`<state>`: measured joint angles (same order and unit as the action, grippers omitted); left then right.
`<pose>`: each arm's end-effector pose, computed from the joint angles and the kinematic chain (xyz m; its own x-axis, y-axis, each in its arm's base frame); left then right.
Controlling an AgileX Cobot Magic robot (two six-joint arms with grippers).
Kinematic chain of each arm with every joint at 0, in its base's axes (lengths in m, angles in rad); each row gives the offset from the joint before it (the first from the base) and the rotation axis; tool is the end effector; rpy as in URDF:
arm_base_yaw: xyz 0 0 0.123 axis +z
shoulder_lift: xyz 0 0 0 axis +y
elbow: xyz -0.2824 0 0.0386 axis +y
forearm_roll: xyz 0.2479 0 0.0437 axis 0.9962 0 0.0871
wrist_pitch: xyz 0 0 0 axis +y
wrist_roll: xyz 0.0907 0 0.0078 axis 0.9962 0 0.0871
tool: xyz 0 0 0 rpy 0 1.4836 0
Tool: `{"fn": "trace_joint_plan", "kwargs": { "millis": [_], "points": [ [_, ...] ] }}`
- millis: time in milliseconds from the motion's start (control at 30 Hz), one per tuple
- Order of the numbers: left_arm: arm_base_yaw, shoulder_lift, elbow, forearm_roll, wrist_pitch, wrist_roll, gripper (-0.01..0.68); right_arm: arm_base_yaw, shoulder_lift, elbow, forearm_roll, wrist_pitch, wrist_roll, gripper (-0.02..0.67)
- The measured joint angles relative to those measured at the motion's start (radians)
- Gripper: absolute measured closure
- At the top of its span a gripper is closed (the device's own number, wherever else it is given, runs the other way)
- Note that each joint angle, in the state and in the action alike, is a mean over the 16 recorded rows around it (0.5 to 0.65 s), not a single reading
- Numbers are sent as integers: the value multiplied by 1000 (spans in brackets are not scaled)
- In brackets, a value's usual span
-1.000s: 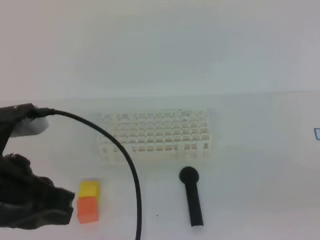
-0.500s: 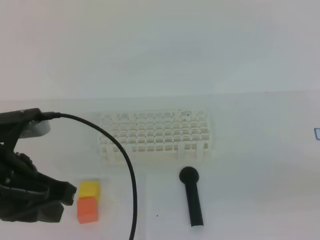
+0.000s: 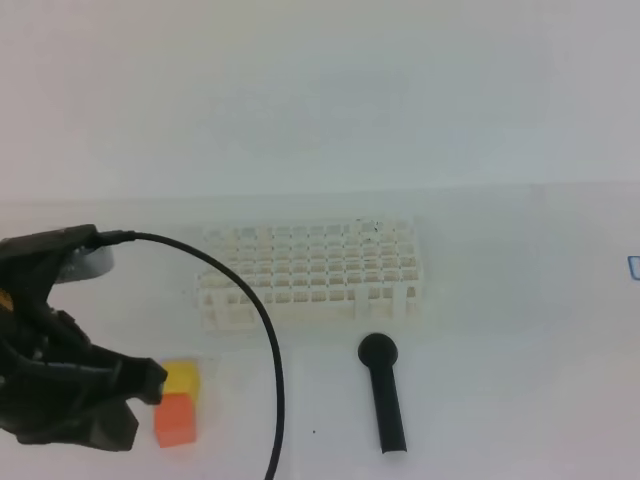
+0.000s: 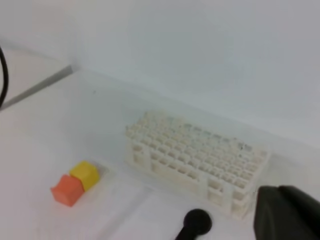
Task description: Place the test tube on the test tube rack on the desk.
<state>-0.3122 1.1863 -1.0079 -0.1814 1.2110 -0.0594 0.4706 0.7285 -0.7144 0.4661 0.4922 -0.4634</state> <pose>0.1911 -0.0778 0.3119 -0.9519 0.1792 -0.2485 0.2304 0.9534 -0.1948 0.1216 0.0836 0.3474 -0.2964 -0.2013 -0.9336 -0.6336 0.7729 0.0345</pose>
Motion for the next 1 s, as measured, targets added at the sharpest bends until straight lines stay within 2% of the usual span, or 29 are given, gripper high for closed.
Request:
{"fn": "trace_joint_plan", "kwargs": {
  "millis": [233, 500, 733, 1000],
  "points": [
    [0, 3, 0, -27, -30, -72, 674, 0, 219, -192, -283, 174, 152, 650],
    [-2, 60, 0, -61, -112, -87, 674, -1, 409, -366, -580, 407, 339, 650],
    [-52, 167, 0, -92, -164, -80, 674, -2, 442, -395, -648, 459, 389, 650],
    [-207, 297, 0, 6, -213, -185, 674, -2, 443, -396, -660, 494, 389, 650]
  ]
}}
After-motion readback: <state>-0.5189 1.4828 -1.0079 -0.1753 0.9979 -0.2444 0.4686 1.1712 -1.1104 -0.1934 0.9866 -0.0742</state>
